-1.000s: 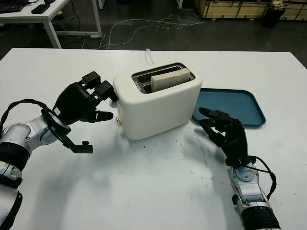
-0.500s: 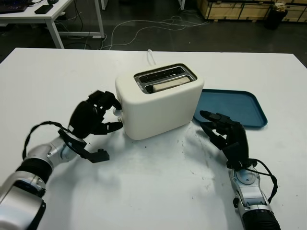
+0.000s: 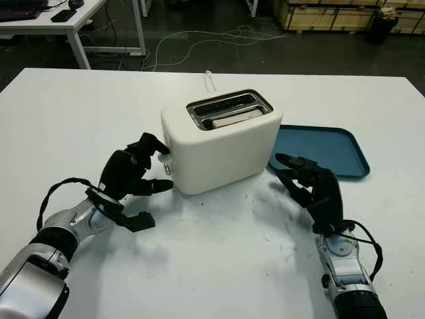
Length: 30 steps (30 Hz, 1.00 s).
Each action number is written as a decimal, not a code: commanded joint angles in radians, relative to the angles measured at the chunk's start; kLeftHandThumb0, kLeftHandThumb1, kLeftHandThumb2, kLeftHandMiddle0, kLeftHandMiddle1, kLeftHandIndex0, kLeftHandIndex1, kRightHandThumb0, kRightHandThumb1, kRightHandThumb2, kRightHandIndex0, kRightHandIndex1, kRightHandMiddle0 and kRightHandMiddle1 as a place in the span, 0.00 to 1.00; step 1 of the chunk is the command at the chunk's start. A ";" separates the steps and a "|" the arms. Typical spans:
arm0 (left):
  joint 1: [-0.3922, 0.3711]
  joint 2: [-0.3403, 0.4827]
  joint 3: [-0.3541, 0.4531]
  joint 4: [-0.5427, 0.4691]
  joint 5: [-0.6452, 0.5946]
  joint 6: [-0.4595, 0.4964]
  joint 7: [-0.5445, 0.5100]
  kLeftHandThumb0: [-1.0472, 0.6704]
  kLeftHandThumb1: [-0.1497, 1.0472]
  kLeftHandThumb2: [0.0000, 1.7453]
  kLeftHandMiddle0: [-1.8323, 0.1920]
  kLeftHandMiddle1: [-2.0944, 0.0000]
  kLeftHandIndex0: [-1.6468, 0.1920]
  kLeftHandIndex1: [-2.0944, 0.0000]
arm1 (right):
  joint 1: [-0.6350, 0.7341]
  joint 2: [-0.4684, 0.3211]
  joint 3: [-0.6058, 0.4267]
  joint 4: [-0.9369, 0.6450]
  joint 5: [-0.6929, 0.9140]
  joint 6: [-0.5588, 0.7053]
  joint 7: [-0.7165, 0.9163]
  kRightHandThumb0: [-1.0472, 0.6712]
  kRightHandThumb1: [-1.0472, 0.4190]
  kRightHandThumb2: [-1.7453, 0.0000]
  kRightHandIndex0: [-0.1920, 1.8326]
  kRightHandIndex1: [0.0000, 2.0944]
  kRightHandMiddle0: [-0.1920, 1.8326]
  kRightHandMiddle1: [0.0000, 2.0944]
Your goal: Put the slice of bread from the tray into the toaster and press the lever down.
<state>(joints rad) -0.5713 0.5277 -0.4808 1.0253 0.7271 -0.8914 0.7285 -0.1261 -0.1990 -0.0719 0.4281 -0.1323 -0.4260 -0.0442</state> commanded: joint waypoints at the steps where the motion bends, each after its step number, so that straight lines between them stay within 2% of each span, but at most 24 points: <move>1: 0.016 -0.025 -0.053 0.016 0.043 -0.003 -0.099 0.07 0.89 0.16 0.60 0.17 0.62 0.27 | 0.000 0.002 -0.003 -0.003 0.009 -0.006 -0.005 0.21 0.09 0.90 0.46 0.32 0.56 0.00; 3: 0.007 -0.012 -0.051 0.005 0.035 0.005 -0.129 0.06 0.89 0.17 0.61 0.17 0.61 0.26 | 0.001 0.000 -0.001 -0.005 0.000 -0.006 -0.010 0.21 0.09 0.89 0.45 0.32 0.56 0.00; 5: -0.004 0.006 -0.056 -0.011 0.053 0.013 -0.117 0.06 0.89 0.18 0.61 0.17 0.62 0.25 | 0.002 0.002 -0.002 -0.008 0.003 -0.003 -0.009 0.20 0.09 0.89 0.45 0.32 0.56 0.00; 9: -0.030 0.044 -0.067 -0.037 0.079 0.006 -0.107 0.07 0.89 0.22 0.63 0.17 0.69 0.19 | 0.008 0.005 -0.001 -0.014 0.001 -0.004 -0.013 0.21 0.09 0.89 0.45 0.32 0.56 0.00; 11: -0.043 0.058 -0.069 -0.041 0.078 -0.007 -0.110 0.08 0.89 0.22 0.61 0.17 0.70 0.18 | 0.011 0.007 -0.002 -0.016 0.006 -0.004 -0.011 0.21 0.09 0.89 0.45 0.32 0.56 0.00; 21: -0.100 0.096 -0.084 -0.056 0.088 -0.054 -0.213 0.08 0.89 0.23 0.58 0.17 0.70 0.17 | 0.023 -0.001 -0.003 -0.026 -0.002 -0.013 -0.016 0.21 0.09 0.88 0.45 0.32 0.56 0.00; 30: -0.102 0.098 -0.110 -0.094 0.130 -0.048 -0.194 0.07 0.89 0.24 0.56 0.17 0.70 0.17 | 0.058 -0.003 -0.009 -0.067 0.010 -0.008 -0.006 0.20 0.09 0.89 0.46 0.32 0.56 0.00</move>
<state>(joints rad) -0.6826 0.6601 -0.5446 0.9605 0.7951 -0.9240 0.5651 -0.0821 -0.1958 -0.0742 0.3797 -0.1336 -0.4262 -0.0532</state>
